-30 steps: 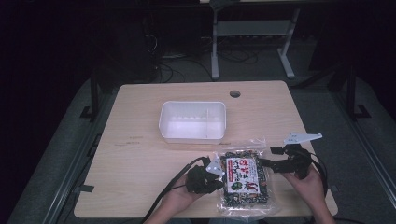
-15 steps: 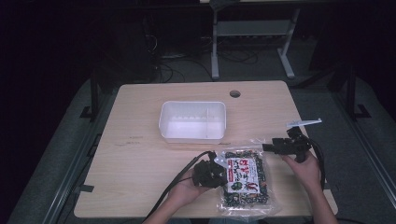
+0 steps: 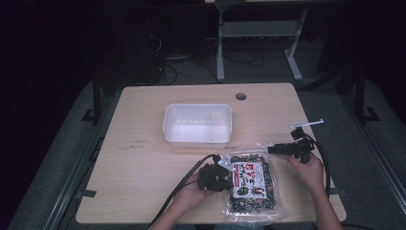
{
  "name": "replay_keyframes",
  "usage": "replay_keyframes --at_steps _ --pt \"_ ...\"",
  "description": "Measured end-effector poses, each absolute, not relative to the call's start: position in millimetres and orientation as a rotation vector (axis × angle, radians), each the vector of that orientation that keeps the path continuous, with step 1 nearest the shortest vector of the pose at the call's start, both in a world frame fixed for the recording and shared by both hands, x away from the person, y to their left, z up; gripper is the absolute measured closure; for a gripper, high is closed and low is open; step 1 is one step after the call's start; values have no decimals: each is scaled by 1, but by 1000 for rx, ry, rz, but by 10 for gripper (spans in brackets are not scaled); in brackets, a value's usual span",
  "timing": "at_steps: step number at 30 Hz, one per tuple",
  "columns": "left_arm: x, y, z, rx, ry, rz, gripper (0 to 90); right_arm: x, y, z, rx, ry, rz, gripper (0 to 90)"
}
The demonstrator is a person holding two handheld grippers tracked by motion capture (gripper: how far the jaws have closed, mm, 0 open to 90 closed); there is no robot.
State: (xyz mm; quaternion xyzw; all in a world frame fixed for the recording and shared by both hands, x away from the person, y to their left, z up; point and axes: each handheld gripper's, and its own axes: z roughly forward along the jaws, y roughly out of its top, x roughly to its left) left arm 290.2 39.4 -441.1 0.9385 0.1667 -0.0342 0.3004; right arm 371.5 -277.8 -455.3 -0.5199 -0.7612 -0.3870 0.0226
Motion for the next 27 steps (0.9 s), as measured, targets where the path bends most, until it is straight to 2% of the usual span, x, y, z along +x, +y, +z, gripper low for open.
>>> replay_keyframes --at_steps 6,10,14,16,17,18,19,26,27 --pt "291 40 -442 2484 453 -97 896 374 -273 -461 -1601 -2359 -1150 521" --pt "292 40 -442 2480 450 -96 896 374 -272 -463 -1580 -2356 -1129 571" --pt "293 41 -443 2465 461 -101 896 373 -277 -464 -1574 -2316 -1160 681" --pt "293 41 -443 2465 460 -101 895 372 -279 -463 -1579 -2308 -1178 786" --pt "293 41 -443 2465 460 -101 896 372 -279 -463 -1579 -2308 -1178 786" --pt "293 41 -443 2461 462 -103 896 371 -281 -463 -1571 -2316 -1177 869" --pt "293 42 -443 2459 465 -104 896 370 -281 -462 -1562 -2321 -1179 885" --pt "293 43 -444 2443 487 -104 894 367 -287 -460 -1547 -2319 -1169 900" --pt "293 44 -443 2436 486 -103 871 363 -290 -457 -1548 -2329 -1162 900"
